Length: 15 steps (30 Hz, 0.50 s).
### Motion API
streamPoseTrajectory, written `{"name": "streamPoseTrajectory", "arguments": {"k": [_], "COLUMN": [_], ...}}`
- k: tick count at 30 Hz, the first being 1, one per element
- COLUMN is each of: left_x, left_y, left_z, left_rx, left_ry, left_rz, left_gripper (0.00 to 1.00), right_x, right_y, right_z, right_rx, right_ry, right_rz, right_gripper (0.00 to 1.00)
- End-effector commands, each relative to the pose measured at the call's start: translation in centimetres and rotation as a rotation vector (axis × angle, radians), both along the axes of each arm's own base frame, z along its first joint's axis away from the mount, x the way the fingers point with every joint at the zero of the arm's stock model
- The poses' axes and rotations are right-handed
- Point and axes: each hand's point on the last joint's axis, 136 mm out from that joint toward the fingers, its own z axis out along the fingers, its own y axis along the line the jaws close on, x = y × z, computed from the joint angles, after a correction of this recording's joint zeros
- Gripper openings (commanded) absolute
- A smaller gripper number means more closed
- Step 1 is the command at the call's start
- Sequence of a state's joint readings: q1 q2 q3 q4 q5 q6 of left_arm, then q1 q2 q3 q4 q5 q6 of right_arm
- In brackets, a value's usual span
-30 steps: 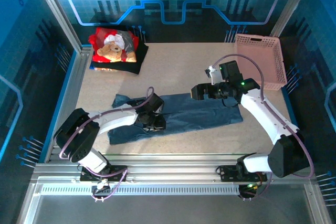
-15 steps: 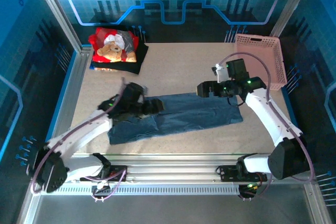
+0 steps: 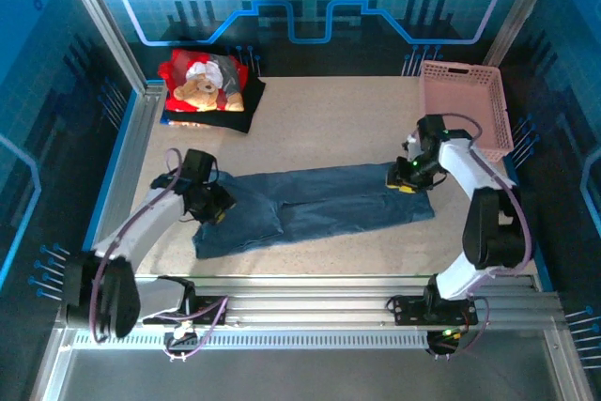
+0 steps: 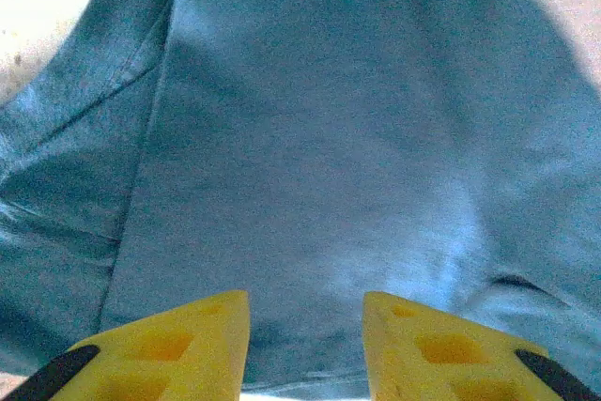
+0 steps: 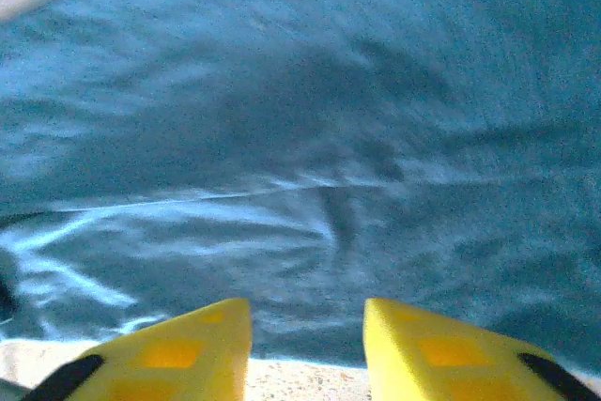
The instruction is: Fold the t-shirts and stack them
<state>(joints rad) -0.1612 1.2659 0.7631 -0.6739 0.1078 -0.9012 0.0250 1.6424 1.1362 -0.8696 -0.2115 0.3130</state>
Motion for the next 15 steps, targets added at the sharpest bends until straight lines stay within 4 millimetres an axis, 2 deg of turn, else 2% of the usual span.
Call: {"name": "streamPoseTrajectory", "arguments": {"k": [1,5,9,12,15], "left_x": [1.5,3.0,5.2,8.4,12.3], "left_y": [-0.6,-0.8,-0.9,-2.1,-4.3], "left_z": [-2.3,-5.5,-7.0,-7.8,-8.2], "left_rx": [0.029,0.072,0.15,0.146,0.155], "left_ry": [0.023,0.1,0.115,0.109,0.095], "left_rz": [-0.009,-0.048,-0.124,-0.186,-0.278], "left_gripper": [0.29,0.21,0.18,0.17,0.16], "right_x": [-0.9,-1.9,-4.1,-5.7,-7.1], "right_y": [-0.8,-0.5,0.3,1.5,3.0], "right_z": [-2.6,-5.4,-6.7,-6.8,-6.9], "right_rx": [-0.096,-0.225,-0.347,-0.384,-0.378], "right_ry": [0.093,0.188,0.284,0.293,0.309], "right_rz": [-0.038,0.028,0.091,0.114,0.129], "right_gripper": [0.3,0.24,0.23,0.22,0.22]}}
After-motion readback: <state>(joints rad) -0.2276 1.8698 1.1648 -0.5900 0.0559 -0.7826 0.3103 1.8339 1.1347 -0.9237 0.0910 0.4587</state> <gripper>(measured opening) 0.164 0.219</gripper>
